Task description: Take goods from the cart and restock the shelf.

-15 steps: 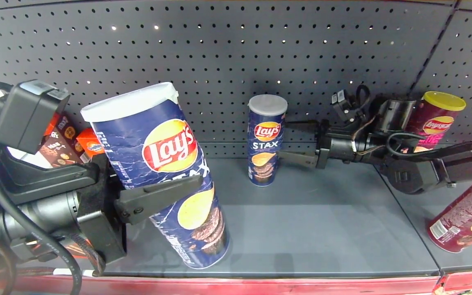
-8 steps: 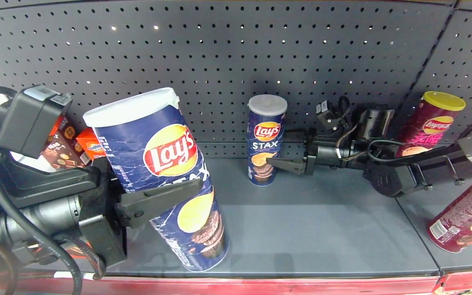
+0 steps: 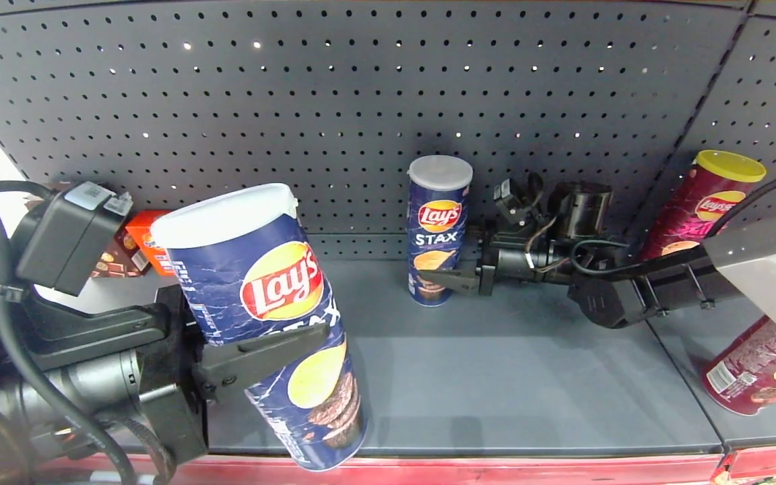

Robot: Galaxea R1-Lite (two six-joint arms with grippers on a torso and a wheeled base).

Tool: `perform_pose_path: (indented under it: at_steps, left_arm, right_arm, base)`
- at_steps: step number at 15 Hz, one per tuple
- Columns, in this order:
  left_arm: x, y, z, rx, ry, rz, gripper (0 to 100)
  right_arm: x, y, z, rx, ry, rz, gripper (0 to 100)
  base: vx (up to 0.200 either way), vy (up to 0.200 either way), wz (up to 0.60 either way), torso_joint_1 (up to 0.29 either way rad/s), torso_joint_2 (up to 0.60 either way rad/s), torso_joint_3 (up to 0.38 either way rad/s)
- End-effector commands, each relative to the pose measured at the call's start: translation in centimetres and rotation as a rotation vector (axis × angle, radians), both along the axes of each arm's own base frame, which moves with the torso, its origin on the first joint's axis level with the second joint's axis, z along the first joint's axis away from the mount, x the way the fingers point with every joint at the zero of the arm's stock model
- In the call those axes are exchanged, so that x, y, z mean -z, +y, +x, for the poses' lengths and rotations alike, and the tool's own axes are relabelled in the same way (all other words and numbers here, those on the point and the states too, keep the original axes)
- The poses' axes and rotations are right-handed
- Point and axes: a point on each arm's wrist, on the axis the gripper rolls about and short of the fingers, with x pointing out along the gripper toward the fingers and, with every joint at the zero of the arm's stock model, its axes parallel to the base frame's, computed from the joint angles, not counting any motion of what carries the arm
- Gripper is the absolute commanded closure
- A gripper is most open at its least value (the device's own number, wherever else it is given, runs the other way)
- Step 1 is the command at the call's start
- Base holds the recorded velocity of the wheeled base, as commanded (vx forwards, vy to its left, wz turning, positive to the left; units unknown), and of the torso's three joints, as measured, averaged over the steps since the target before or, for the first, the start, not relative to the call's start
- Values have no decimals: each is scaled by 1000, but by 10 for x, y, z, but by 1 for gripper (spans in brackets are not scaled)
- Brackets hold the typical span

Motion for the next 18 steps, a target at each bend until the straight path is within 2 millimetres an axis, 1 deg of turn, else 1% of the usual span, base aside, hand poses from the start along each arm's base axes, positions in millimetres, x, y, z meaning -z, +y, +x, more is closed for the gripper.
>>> perform_pose_path:
  at_steps: [1,2,4,7,9,12,13,14,15,18]
  left_arm:
    - [0,0,0,0,0,0,100]
    - [0,0,0,0,1,-1,100]
    - [1,0,0,0,1,1,100]
    - [1,0,0,1,1,1,100]
    - [1,0,0,0,0,0,100]
    - [2,1,-1,0,-4,-4,100]
    - [3,1,-1,0,0,-2,100]
    - [8,2,-2,-2,12,5,100]
    - [10,2,-4,0,17,8,100]
    - [9,5,-8,-3,9,4,100]
  right_arm:
    - [5,8,3,-15,5,-2,0]
    - [9,12,5,-15,1,0,100]
    - [7,13,3,19,7,-1,100]
    - [-1,7,-2,25,1,1,100]
    - [-5,4,-10,25,2,1,100]
    - [-27,-4,-45,14,-11,7,100]
    - [-29,-4,-58,5,-9,5,100]
    - [-28,-4,-80,-3,4,-1,100]
    - [-25,-4,-97,5,12,-6,100]
    - [-9,-6,-140,11,15,-9,100]
  base:
    - [0,0,0,0,0,0]
    - [0,0,0,0,0,0]
    - [0,0,0,0,0,0]
    - [0,0,0,0,0,0]
    - [0,0,0,0,0,0]
    - [0,0,0,0,0,0]
    - [0,0,0,0,0,0]
    - [0,0,0,0,0,0]
    - [0,0,0,0,0,0]
    - [0,0,0,0,0,0]
